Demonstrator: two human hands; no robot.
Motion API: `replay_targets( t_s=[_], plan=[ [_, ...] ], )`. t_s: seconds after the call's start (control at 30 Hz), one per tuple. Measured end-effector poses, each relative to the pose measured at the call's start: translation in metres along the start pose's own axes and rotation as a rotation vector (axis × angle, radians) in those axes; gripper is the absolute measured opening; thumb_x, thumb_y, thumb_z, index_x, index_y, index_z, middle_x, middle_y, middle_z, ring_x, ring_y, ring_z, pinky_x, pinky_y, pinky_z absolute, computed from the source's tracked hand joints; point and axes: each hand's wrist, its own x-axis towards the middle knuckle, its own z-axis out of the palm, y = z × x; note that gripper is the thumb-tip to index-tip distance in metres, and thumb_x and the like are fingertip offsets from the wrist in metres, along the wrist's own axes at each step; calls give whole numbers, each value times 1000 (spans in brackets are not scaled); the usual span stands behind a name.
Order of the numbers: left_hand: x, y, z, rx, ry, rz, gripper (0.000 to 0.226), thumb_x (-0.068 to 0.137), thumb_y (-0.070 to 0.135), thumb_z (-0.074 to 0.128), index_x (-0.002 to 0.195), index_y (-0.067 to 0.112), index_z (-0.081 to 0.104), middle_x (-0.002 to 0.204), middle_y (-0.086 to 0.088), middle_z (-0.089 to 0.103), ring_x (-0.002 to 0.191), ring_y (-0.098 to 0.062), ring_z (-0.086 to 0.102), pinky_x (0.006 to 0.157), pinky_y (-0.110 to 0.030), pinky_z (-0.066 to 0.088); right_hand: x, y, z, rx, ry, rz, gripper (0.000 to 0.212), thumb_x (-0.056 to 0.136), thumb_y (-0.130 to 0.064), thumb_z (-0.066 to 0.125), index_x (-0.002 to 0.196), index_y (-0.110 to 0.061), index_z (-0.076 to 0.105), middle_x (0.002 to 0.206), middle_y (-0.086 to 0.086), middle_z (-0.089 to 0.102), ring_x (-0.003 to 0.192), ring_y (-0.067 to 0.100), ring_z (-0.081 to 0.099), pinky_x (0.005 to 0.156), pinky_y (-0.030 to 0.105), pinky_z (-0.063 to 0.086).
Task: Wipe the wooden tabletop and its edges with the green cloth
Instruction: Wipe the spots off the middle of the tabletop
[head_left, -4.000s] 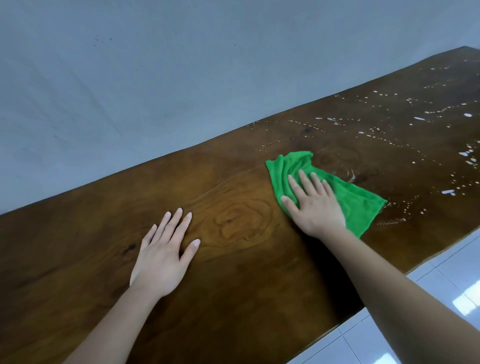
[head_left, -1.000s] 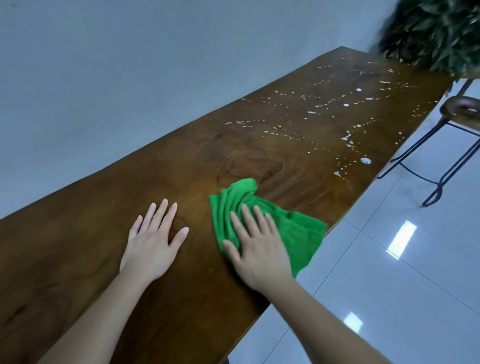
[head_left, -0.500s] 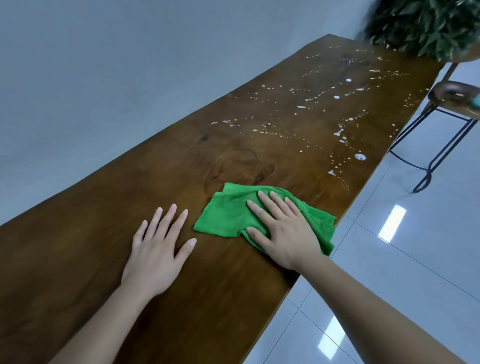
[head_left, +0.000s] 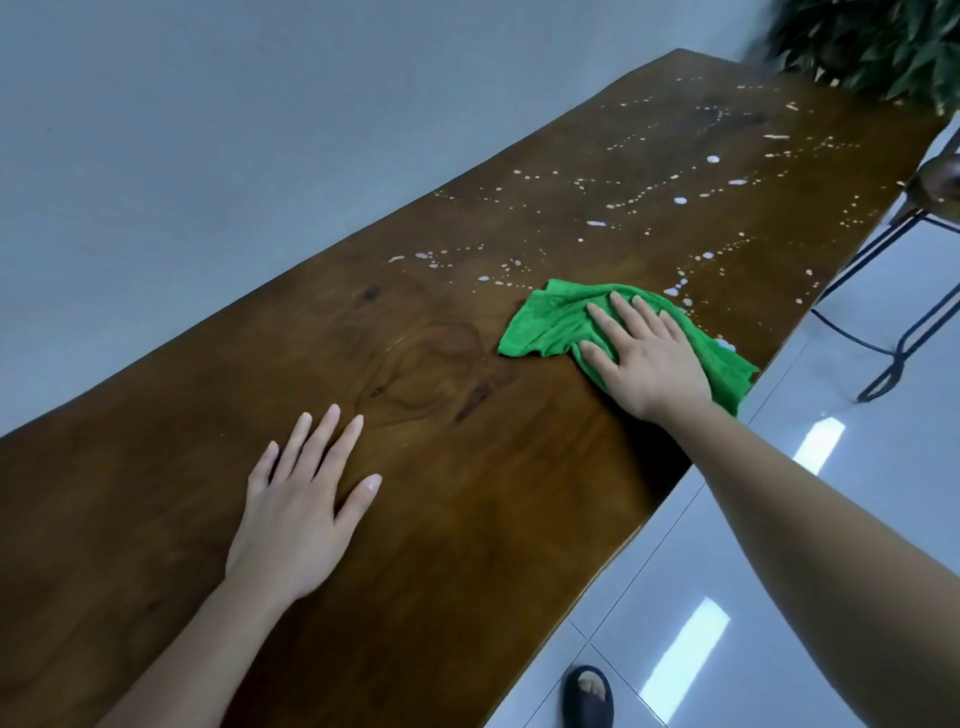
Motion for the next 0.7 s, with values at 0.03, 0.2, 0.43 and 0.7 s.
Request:
replay_targets(
  t_s=[0.03, 0.2, 0.43, 0.7],
  plan=[
    [4, 6, 0, -4, 3, -20, 89, 100, 85, -4, 177, 42, 8, 186, 11, -1, 173, -17, -5, 140, -52, 9, 12, 11, -3, -6, -3, -3, 82, 104, -84, 0, 176, -47, 5, 187, -9, 1, 172, 17, -3, 139, 48, 2],
    [19, 25, 1, 0, 3, -111, 85, 103, 82, 0, 177, 42, 7, 186, 12, -3, 172, -15, -7, 139, -52, 9, 63, 50, -20, -1, -26, -4, 84, 103, -83, 2, 177, -44, 6, 187, -7, 0, 172, 20, -3, 139, 48, 1],
    [20, 24, 2, -54, 0, -157, 79, 103, 85, 3, 174, 51, 6, 184, 19, -6, 170, -7, -13, 140, -52, 4, 83, 54, -19, -27, -51, -25, 84, 105, -81, 2, 178, -40, 3, 187, -4, -3, 173, 24, -5, 139, 49, -1],
    [21, 22, 8, -54, 30, -163, 70, 108, 82, 11, 173, 56, 4, 185, 22, -4, 170, -4, -13, 140, -51, 5, 40, -29, 2, -55, -115, -280, 91, 100, -85, -9, 177, -37, -2, 186, -2, -11, 172, 27, -13, 138, 51, -4]
  ],
)
